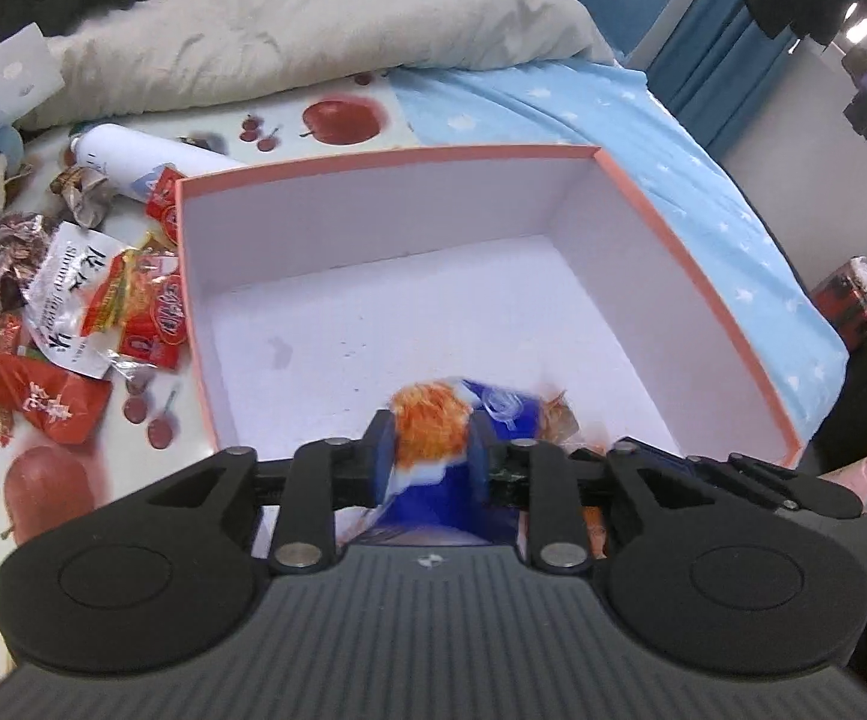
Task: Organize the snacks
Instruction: 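Drop both held snack bags into the box beside the pile, opening both tools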
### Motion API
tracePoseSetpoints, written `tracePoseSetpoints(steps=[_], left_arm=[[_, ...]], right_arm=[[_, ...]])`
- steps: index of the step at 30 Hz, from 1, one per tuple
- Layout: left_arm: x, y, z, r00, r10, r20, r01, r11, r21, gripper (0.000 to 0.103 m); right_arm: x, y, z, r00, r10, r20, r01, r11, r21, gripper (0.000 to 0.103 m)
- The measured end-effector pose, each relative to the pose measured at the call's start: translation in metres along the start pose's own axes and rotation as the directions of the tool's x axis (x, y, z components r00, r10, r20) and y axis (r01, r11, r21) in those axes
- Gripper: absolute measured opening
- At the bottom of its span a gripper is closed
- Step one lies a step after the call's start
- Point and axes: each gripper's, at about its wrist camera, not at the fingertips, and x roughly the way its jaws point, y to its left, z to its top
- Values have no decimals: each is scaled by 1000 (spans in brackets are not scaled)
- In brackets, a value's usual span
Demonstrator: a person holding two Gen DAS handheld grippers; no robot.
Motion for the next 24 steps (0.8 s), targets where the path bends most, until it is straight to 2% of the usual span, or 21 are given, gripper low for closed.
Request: tracePoseSetpoints(steps=[1,2,3,5,17,24], left_arm=[[-1,1,0,1000,-7,4,7,1000,-5,48],[-2,2,1,1000,-8,9,8,1000,-11,55],[-5,2,1,1000,-8,18,9,1000,-15,56],[-11,2,3,999,-12,31,12,1000,-5,56],[-71,11,3,991,-8,134,7,1000,10,61],[-121,23,-7,975,-10,221,8,1000,9,63]], right_arm=[[0,0,0,1000,-2,1,2,1000,-4,38],[0,0,1,1000,-3,3,3,1000,-6,48],[0,0,2,1000,-2,6,2,1000,-7,54],[-3,-1,4,1000,-5,14,5,1000,-2,59],[-40,17,7,995,16,94,-18,1000,15,59],[-75,35,14,984,28,176,-28,1000,-4,59]])
